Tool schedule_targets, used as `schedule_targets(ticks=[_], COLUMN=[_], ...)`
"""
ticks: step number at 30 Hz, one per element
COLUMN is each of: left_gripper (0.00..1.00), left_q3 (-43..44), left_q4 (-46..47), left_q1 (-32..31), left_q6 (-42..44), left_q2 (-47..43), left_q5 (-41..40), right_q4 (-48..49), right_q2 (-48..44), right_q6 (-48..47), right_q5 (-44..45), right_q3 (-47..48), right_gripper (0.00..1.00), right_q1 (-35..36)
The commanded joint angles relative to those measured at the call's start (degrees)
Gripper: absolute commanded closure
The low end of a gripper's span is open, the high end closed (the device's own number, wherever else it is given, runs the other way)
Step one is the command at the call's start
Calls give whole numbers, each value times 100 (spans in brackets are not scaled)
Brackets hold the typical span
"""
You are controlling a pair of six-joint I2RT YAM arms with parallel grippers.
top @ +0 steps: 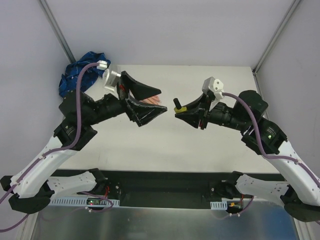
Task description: Paint the nails
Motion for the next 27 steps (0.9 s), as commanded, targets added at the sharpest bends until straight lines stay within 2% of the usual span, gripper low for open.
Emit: schedule_targets(ticks=[1,6,17,21,22,24,27], left_gripper=[26,29,36,46,54,60,79], left_q3=[265,547,687,723,714,705,635], left_q4=[-625,-680,-688,-679,-679,-688,-671], left_q1=[50,42,7,-11,-11,-11,6], left_q6=[-214,-346,-443,-443,-443,-478,-356], left_q2=[528,950,1276,1355,1355,1390,1434], left_q5=[-1192,-1228,-1202,-1158,-1079,-973,-343], right_q4=[-44,-44,-62,-35,-35,-26,44], right_q2=[69,139,262,289,289,272,202], right_q6=[-260,-260,-269,-260,-260,-234,-172], right_q5=[1350,1658,1764,1782,1773,1756,1624], right_q3=[168,159,185,212,229,212,177], right_gripper=[100,100,100,100,100,100,100], right_q1=[127,207,330,391,391,391,392])
